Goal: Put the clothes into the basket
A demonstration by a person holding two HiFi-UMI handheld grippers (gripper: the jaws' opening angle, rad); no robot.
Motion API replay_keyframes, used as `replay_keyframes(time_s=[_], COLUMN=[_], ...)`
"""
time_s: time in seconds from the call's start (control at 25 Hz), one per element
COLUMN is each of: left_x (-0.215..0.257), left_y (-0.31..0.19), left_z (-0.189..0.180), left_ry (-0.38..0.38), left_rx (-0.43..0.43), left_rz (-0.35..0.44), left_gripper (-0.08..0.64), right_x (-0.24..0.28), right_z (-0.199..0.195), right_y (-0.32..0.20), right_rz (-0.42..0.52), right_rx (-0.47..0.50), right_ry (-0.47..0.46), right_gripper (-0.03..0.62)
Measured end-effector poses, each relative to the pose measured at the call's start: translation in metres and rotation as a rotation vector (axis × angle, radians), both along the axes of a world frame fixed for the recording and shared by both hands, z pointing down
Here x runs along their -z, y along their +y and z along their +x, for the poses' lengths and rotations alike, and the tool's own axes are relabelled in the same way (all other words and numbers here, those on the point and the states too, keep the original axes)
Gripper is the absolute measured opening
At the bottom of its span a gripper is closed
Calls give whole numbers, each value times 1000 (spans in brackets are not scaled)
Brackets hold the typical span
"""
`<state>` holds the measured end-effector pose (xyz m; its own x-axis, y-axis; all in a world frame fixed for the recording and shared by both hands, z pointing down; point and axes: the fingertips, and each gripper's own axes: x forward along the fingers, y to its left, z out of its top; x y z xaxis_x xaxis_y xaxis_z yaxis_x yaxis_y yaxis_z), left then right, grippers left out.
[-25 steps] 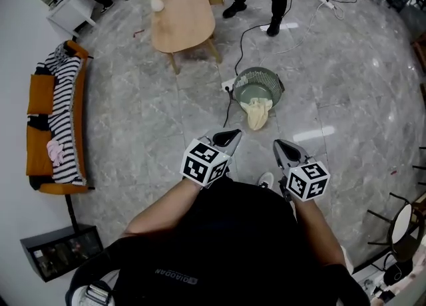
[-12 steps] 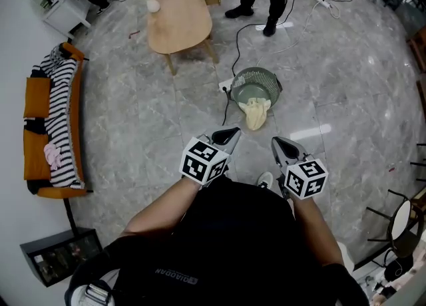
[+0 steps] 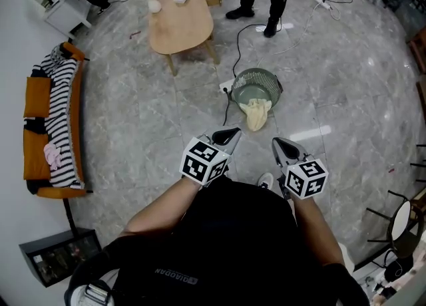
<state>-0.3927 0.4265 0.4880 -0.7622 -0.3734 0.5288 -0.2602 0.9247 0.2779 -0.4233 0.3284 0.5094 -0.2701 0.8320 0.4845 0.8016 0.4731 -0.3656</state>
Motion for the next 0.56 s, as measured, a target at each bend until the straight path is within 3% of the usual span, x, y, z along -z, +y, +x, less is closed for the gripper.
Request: replay_keyframes(time_s=[0.56], left_x=[4], left_y=[0], left_z=[5], left_ry=[-11], left_rx=[-4], left_rz=[2], left_gripper=[0], right_x=[1], right_z=[5], right_y=[-2], right_rz=[5], right_rx=[-11], right_ry=[-3], right_gripper=[14])
